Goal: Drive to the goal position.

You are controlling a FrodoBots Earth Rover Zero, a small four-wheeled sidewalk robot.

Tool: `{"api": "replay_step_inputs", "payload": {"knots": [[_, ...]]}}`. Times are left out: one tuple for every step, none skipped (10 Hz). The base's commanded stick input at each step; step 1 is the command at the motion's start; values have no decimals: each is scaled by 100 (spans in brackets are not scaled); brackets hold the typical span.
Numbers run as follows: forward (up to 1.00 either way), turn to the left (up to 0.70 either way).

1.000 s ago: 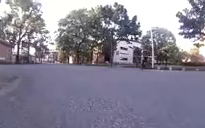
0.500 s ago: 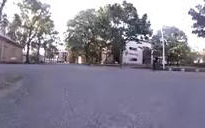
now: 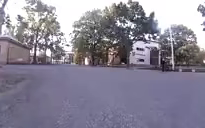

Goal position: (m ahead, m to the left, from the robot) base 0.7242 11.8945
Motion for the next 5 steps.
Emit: {"api": "replay_step_inputs", "payload": {"knots": [[70, 1], [70, 17], [70, 33], [70, 35], [70, 35]]}}
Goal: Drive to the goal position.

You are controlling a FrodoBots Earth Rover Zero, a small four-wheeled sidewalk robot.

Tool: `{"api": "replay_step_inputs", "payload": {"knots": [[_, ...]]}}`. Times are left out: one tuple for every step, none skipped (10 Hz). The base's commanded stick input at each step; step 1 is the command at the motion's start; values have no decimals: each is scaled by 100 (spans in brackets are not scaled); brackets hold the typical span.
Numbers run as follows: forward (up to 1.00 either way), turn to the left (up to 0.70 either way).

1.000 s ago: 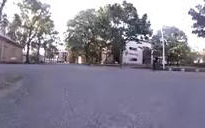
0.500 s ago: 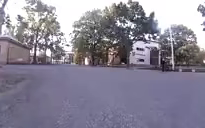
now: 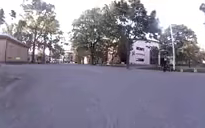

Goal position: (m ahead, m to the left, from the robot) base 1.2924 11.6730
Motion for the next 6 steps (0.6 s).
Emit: {"api": "replay_step_inputs", "payload": {"knots": [[70, 35], [70, 35], [70, 35], [70, 35], [70, 35], [70, 35]]}}
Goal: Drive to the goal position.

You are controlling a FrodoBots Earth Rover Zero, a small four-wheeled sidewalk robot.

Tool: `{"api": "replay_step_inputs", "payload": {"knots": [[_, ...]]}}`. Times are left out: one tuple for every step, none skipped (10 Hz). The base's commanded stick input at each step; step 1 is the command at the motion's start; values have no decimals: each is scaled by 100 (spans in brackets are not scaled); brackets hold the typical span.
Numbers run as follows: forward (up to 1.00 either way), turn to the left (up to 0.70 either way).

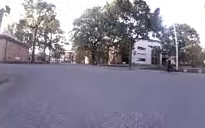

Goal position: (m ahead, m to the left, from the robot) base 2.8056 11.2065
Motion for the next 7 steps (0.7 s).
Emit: {"api": "replay_step_inputs", "payload": {"knots": [[70, 35], [70, 35], [70, 35], [70, 35], [70, 35], [70, 35], [70, 35]]}}
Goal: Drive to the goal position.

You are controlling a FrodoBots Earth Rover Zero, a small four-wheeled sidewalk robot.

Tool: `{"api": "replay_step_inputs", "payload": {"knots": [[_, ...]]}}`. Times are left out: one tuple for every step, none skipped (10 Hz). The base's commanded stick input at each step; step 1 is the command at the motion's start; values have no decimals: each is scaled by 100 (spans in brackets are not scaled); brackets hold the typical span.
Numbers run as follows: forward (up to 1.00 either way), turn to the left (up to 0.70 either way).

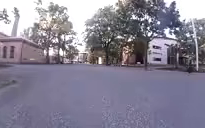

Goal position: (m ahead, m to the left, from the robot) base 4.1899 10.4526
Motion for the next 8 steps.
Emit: {"api": "replay_step_inputs", "payload": {"knots": [[70, 35], [70, 35], [70, 35], [70, 35], [70, 35], [70, 35], [70, 35], [70, 35]]}}
